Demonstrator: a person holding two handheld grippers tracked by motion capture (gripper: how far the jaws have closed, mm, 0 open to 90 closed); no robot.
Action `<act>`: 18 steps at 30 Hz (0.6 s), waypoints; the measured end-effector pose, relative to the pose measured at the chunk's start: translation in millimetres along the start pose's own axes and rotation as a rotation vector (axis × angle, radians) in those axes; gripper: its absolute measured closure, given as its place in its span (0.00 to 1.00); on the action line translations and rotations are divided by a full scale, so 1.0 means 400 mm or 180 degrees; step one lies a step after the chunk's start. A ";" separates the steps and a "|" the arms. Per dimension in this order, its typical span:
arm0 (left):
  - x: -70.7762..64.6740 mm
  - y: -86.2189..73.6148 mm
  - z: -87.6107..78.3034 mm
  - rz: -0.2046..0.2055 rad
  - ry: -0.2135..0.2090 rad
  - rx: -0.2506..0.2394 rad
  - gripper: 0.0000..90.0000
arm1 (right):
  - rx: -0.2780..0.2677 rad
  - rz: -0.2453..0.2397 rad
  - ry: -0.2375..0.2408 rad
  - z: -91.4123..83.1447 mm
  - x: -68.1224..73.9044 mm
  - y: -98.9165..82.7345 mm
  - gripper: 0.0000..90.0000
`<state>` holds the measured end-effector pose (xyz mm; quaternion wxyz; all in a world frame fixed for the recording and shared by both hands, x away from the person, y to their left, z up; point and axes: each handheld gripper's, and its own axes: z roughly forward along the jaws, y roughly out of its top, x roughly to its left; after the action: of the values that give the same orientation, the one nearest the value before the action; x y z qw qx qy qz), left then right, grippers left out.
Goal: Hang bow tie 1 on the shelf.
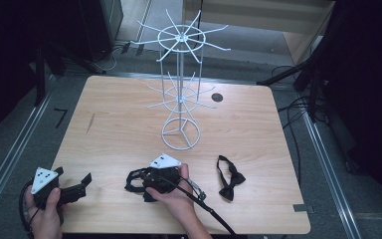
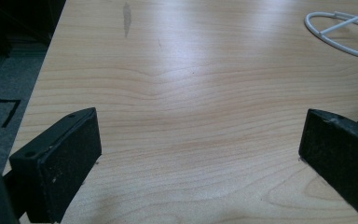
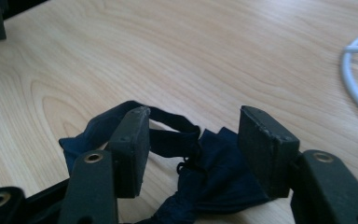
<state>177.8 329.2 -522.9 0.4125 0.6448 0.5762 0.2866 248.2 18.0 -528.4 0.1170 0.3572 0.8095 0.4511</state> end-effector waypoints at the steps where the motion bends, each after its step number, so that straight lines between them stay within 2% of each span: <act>1: 0.000 0.000 0.000 -0.0001 0.0000 -0.0002 0.00 | 0.0028 -0.0049 0.0006 0.006 0.002 -0.001 0.50; 4: 0.000 0.000 0.000 0.0002 0.0001 -0.0001 0.00 | 0.0119 -0.0123 -0.0043 0.018 0.006 -0.004 0.52; 9: 0.000 0.000 0.000 0.0004 -0.0001 0.0002 0.00 | 0.0158 -0.0202 -0.0023 0.026 0.012 -0.008 0.60; 11: 0.000 0.000 0.000 0.0004 0.0001 -0.0002 0.00 | 0.0189 -0.0282 -0.0045 0.028 0.018 -0.012 0.68; 15: 0.000 0.000 0.000 0.0000 0.0000 0.0002 0.00 | 0.0200 -0.0291 -0.0070 0.025 0.019 -0.012 0.76; 18: 0.000 0.000 0.001 0.0003 -0.0001 0.0005 0.00 | 0.0202 -0.0378 -0.0122 0.024 0.021 -0.015 0.86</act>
<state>178.0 329.2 -522.9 0.4120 0.6454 0.5760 0.2862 244.3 27.7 -537.6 0.1475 0.3206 0.8408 0.4105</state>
